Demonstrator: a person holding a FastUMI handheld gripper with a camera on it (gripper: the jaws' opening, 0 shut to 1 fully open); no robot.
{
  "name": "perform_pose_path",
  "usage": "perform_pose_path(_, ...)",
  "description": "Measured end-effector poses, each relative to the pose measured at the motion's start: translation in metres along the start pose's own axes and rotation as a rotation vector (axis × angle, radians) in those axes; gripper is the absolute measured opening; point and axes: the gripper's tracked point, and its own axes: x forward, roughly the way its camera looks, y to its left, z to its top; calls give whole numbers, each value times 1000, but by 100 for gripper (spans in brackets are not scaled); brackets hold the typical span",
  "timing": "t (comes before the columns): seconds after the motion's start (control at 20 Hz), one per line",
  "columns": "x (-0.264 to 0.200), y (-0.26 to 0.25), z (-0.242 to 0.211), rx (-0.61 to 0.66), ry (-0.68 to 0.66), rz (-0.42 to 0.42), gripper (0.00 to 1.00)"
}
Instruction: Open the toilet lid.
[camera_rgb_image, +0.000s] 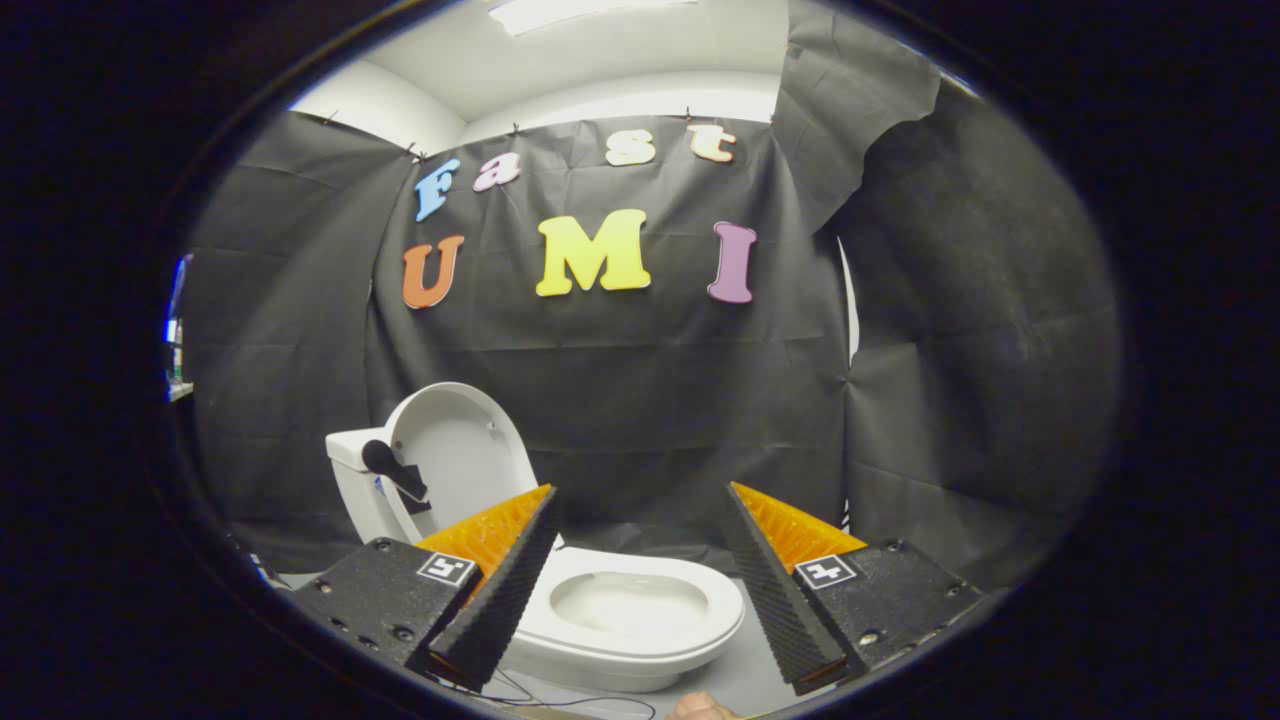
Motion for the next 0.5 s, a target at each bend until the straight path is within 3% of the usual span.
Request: perform_pose_path(0.5,0,6,1,-32,-24,11,100)
